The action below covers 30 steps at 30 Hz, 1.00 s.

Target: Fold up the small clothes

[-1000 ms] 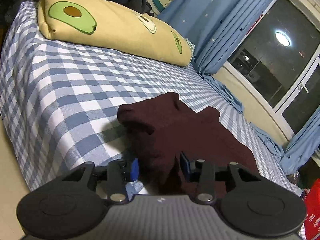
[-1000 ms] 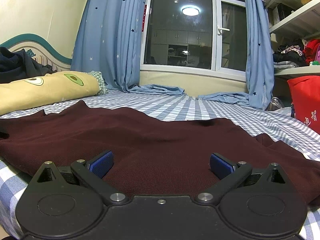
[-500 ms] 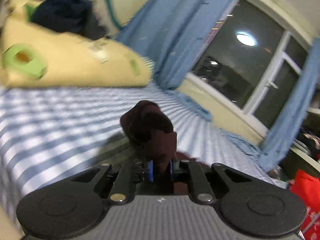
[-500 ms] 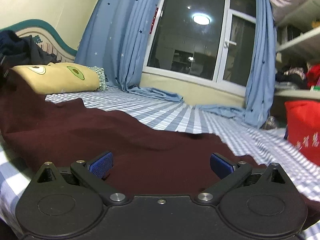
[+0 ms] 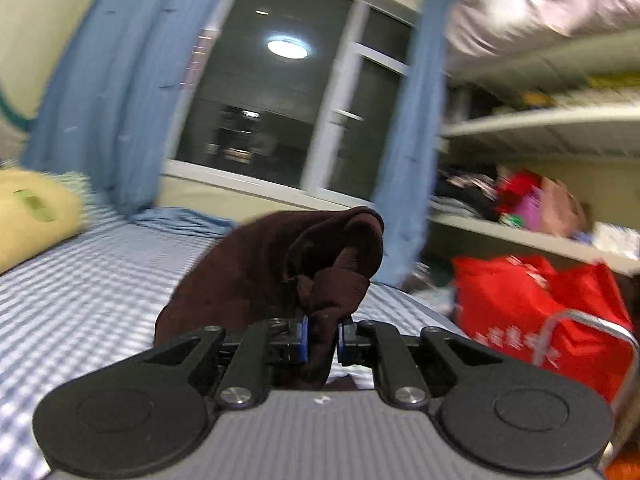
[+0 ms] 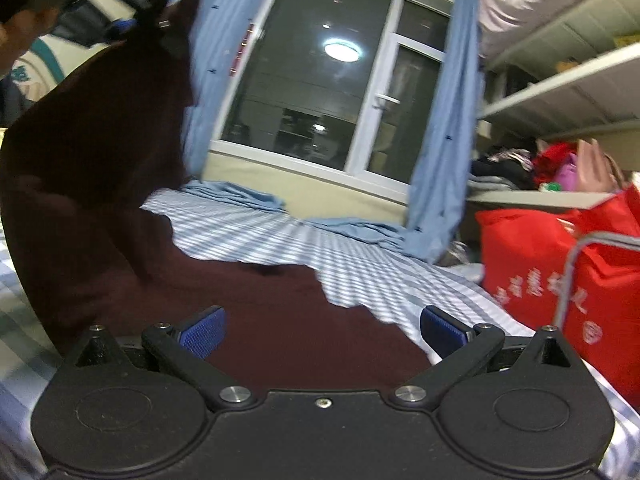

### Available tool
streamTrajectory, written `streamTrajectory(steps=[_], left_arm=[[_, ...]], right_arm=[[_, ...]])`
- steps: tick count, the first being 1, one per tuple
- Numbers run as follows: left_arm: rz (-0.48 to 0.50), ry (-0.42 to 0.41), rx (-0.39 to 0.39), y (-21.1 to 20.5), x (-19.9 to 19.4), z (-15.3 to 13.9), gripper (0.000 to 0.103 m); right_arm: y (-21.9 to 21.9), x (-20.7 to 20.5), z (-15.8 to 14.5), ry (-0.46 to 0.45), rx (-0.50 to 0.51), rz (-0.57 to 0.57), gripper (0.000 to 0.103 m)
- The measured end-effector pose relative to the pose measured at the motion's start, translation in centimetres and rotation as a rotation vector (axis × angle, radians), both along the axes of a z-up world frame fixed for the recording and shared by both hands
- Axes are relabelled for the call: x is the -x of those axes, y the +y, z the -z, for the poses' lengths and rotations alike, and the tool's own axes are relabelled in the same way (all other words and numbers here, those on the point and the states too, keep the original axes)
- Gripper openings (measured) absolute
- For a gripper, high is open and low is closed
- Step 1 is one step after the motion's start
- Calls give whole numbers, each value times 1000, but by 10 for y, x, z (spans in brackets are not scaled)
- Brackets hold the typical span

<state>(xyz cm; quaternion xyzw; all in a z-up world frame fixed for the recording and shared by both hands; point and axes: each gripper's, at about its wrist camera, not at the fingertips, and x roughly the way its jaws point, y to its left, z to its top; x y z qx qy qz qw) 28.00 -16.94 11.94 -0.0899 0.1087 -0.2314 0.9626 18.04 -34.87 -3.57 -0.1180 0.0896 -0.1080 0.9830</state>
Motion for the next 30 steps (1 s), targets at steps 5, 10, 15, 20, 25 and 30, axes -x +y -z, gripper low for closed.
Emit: streamTrajectory(steps=[5, 10, 15, 20, 25, 30], left_arm=[[153, 72, -59, -72, -5, 14, 12], [231, 133, -155, -119, -10, 47, 12], [258, 173, -233, -134, -5, 76, 12], [291, 210, -291, -131, 1, 94, 12], [294, 209, -275, -114, 11, 91, 13], [304, 219, -248, -98, 12, 87, 19]], right_arm=[[-29, 14, 10, 14, -11, 58, 103], [-55, 29, 21, 36, -10, 99, 103], [-73, 39, 32, 55, -32, 114, 103], [-76, 46, 38, 66, -39, 121, 103], [-76, 48, 39, 75, -45, 122, 103], [-77, 48, 35, 79, -71, 116, 103]])
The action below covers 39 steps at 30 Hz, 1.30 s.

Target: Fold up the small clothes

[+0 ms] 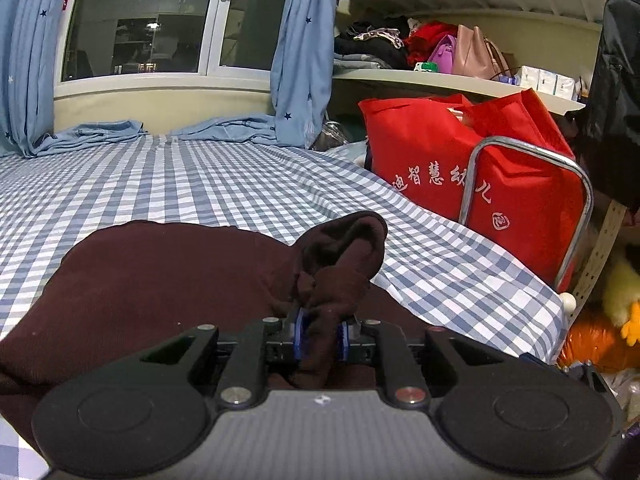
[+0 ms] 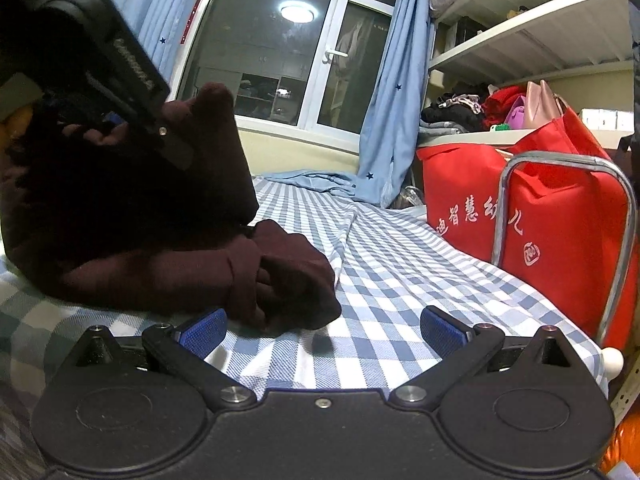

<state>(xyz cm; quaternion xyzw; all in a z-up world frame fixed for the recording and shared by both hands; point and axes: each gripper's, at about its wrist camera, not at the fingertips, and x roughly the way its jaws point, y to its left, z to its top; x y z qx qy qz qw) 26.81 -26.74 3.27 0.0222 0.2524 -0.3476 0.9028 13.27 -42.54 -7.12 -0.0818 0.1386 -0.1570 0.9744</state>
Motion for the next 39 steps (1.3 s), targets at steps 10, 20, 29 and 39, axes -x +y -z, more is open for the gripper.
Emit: streamTrajectory(steps=[10, 20, 29, 39], left_arm=[[77, -33, 89, 29, 24, -14, 86], [-55, -114, 82, 108, 59, -21, 102], [-212, -117, 46, 160, 77, 0, 102], [-321, -76, 15, 165, 53, 28, 102]], right_arm=[[-4, -1, -3, 16, -32, 13, 103], [-8, 6, -17, -51, -89, 2, 103], [-16, -18, -54, -70, -273, -195, 103], [-7, -95, -72, 108, -543, -425, 93]])
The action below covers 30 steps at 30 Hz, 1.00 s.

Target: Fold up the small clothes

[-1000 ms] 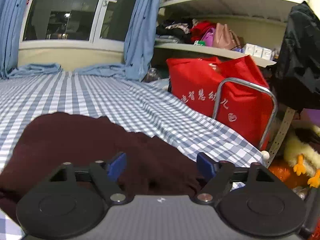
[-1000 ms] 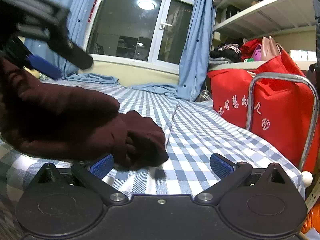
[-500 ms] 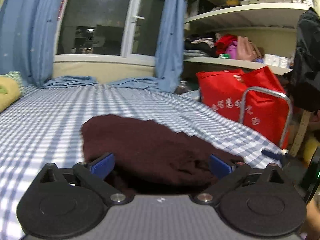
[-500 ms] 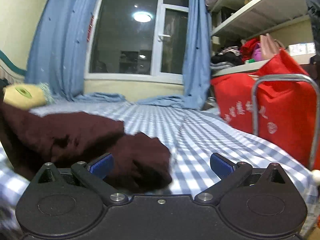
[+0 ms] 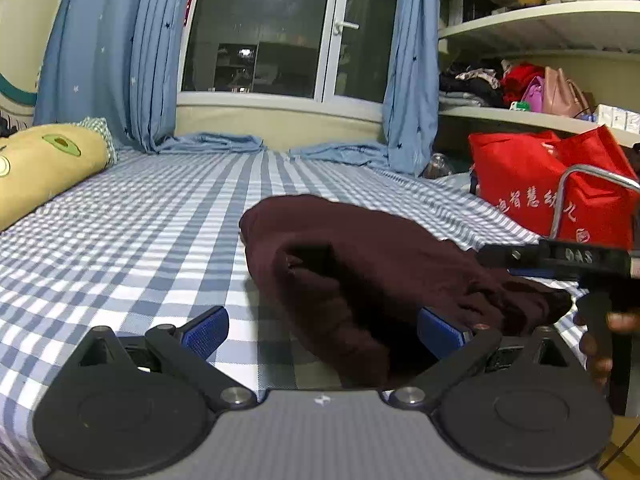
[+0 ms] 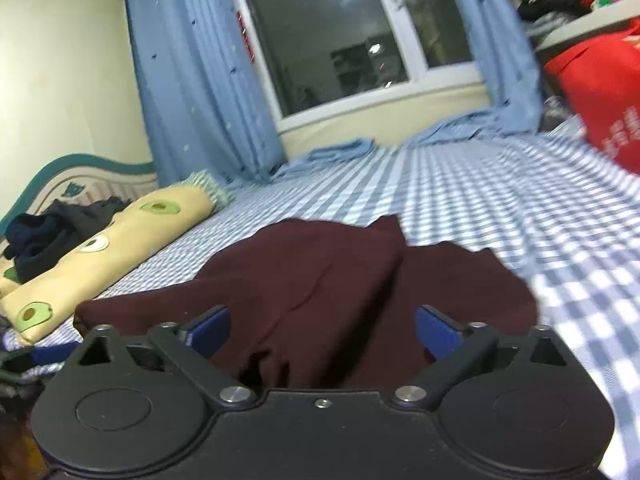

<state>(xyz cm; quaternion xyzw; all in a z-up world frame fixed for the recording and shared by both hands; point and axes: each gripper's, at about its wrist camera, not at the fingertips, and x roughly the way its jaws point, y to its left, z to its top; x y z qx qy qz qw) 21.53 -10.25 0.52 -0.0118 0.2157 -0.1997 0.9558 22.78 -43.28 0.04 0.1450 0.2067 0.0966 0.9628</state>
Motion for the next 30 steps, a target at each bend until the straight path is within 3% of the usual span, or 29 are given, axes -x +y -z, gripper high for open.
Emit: streamTrajectory(steps=[4, 10, 11, 12, 13, 14, 16, 24, 30], left_arm=[[-4, -1, -6, -6, -7, 4, 102], [18, -46, -128, -17, -2, 7, 93], [23, -51, -142, -19, 0, 8, 93], [28, -54, -152, -20, 2, 8, 93], [29, -53, -157, -21, 3, 8, 93], [30, -52, -157, -22, 4, 8, 91], [20, -55, -156, -24, 3, 6, 87], [6, -133, -161, -53, -5, -13, 77], [48, -208, -319, -107, -7, -16, 58]], right_arm=[[-1, -33, -3, 96, -36, -28, 81], [1, -55, 2, 169, -81, -42, 74], [2, -57, 2, 168, -78, -40, 56], [2, -59, 2, 171, -77, -36, 25], [1, -61, 2, 178, -74, -27, 11], [0, -64, 1, 177, -76, -18, 5], [-7, -65, -6, 137, -89, -23, 4], [-29, -61, -84, -87, 106, -6, 4], [-71, -57, -90, -98, 108, 83, 4]])
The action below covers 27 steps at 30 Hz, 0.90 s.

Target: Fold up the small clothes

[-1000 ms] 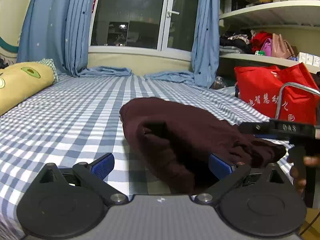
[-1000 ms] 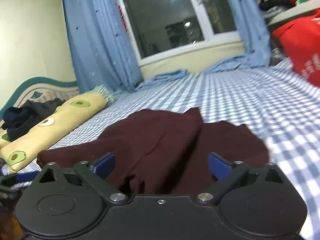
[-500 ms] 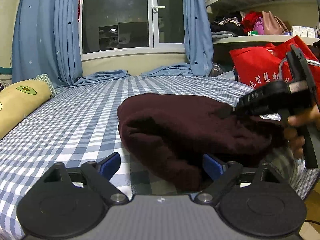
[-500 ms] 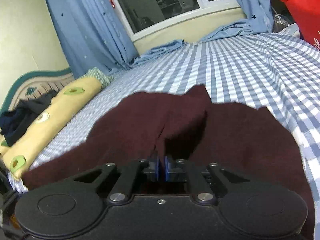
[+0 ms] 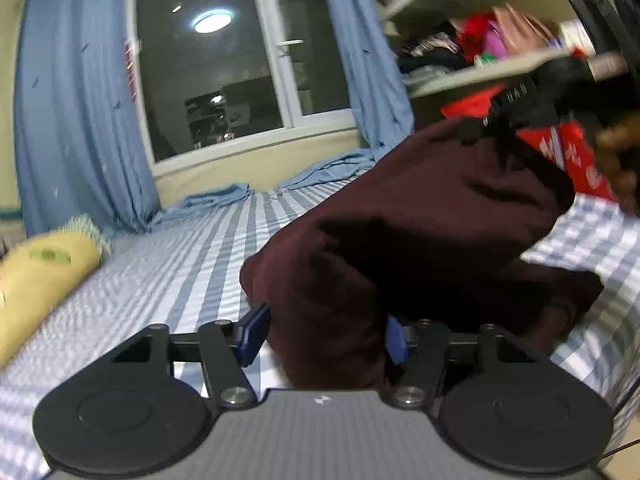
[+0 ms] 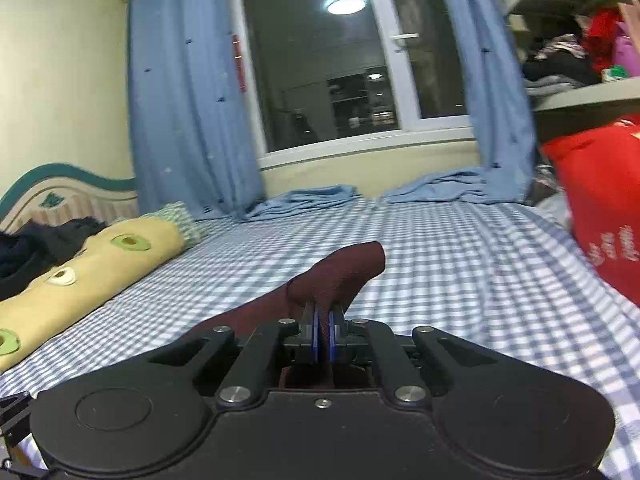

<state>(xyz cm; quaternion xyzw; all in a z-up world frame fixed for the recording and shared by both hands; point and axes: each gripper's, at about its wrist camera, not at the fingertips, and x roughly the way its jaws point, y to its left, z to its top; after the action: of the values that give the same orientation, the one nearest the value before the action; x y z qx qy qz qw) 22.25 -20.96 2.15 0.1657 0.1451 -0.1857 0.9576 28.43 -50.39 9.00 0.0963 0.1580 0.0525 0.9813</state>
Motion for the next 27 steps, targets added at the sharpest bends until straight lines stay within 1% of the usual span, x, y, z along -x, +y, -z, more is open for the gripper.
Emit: streamTrajectory(steps=[3, 6, 12, 14, 16, 19, 22, 25, 27], left_arm=[[57, -45, -117, -25, 6, 1, 46], [123, -88, -250, -48, 14, 6, 38], [261, -153, -536, -74, 29, 26, 32], [302, -170, -624, -78, 33, 35, 31], [334, -183, -689, -79, 34, 46, 31], [360, -190, -725, -82, 32, 54, 31], [371, -192, -714, -79, 31, 58, 31], [368, -190, -662, -75, 28, 56, 31], [366, -173, -616, -67, 25, 52, 34]], right_arm=[[-23, 3, 11, 20, -20, 58, 4], [-42, 5, 27, 69, -41, 99, 4], [-61, 10, 68, 183, -76, 130, 4], [-65, 9, 79, 213, -90, 136, 4], [-63, 7, 87, 234, -96, 136, 4], [-60, 4, 99, 269, -88, 130, 5], [-47, 2, 110, 291, -24, 126, 7], [-34, 4, 110, 278, 55, 134, 11], [-27, 9, 103, 251, 91, 149, 22]])
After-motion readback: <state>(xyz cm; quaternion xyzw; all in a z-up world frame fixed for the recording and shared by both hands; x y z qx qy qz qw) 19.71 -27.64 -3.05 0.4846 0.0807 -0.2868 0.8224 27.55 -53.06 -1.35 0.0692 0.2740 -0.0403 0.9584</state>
